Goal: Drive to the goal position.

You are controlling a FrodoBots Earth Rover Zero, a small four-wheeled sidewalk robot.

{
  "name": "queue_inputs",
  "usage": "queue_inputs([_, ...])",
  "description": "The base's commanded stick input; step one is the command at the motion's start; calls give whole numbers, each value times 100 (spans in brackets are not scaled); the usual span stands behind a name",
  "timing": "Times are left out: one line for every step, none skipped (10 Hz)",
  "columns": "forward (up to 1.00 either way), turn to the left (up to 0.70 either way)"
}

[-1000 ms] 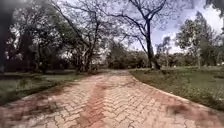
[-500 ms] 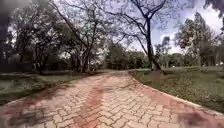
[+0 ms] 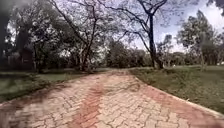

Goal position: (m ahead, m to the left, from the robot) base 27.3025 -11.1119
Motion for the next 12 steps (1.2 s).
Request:
queue_inputs([70,0])
queue_inputs([70,0])
queue_inputs([70,0])
queue_inputs([70,0])
queue_inputs([70,0])
queue_inputs([70,0])
queue_inputs([70,0])
queue_inputs([70,0])
queue_inputs([70,0])
queue_inputs([70,0])
queue_inputs([70,0])
queue_inputs([70,-34])
